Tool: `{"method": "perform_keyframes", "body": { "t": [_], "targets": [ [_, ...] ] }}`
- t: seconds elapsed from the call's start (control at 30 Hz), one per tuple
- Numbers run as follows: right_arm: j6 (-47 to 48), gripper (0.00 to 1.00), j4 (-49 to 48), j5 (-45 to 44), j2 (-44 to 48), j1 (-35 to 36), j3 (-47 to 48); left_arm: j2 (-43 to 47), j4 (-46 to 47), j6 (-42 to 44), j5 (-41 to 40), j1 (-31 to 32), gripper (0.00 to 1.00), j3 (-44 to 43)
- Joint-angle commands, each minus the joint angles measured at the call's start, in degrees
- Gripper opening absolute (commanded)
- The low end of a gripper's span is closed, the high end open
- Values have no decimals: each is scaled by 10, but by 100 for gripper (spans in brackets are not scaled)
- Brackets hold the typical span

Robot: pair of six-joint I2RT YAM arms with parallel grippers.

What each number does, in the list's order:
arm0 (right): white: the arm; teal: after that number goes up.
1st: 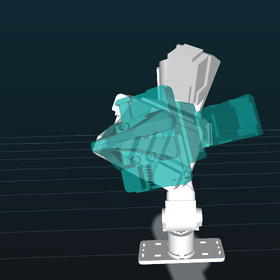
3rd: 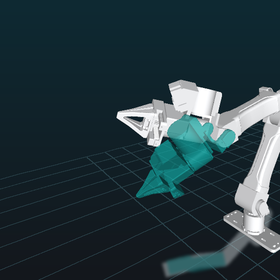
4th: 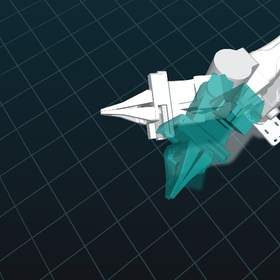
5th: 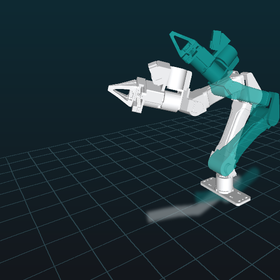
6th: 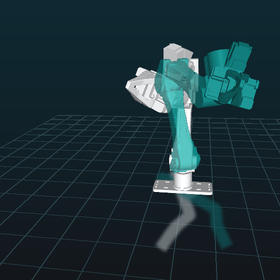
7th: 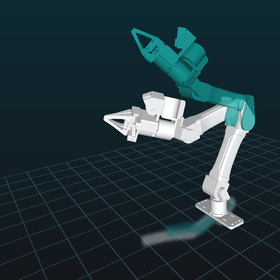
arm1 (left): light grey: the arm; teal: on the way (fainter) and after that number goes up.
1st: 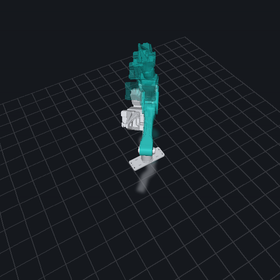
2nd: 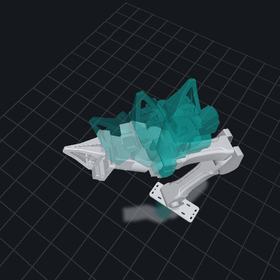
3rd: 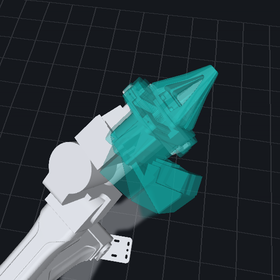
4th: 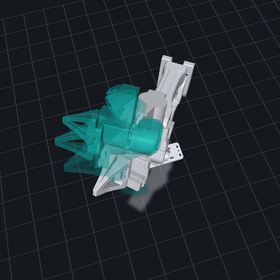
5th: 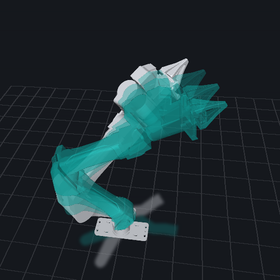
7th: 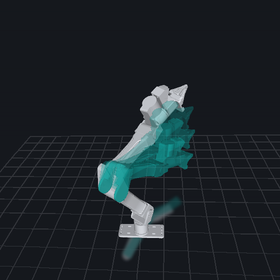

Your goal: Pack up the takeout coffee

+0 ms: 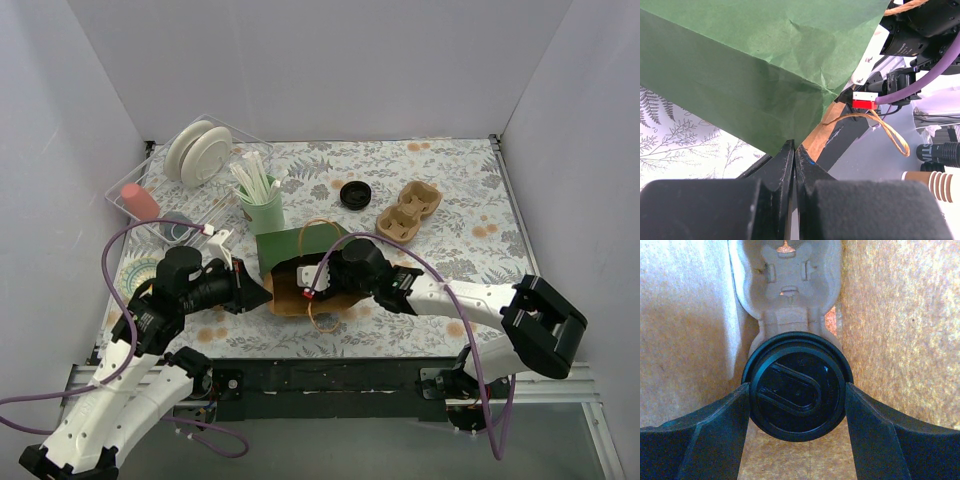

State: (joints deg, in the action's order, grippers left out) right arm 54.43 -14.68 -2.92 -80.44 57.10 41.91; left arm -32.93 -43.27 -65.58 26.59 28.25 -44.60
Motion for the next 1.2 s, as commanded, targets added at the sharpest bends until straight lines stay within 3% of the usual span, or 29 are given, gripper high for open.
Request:
{"method": "perform_keyframes", "body": {
  "t": [0.0, 0.73, 0.8, 1.17],
  "targets": [
    [6, 64, 20, -26, -14, -9, 18, -1, 13, -1, 26, 1, 0, -7],
    [-5, 89, 40, -16, 13, -11, 26, -17, 14, -9, 7, 1, 0, -15],
    [-6, 96, 46, -13, 18, -11, 32, -19, 13, -10, 5, 1, 0, -15],
    [-11, 96, 107, 3, 27, -11, 60, -26, 9, -9, 2, 1, 0, -29]
  ]
}}
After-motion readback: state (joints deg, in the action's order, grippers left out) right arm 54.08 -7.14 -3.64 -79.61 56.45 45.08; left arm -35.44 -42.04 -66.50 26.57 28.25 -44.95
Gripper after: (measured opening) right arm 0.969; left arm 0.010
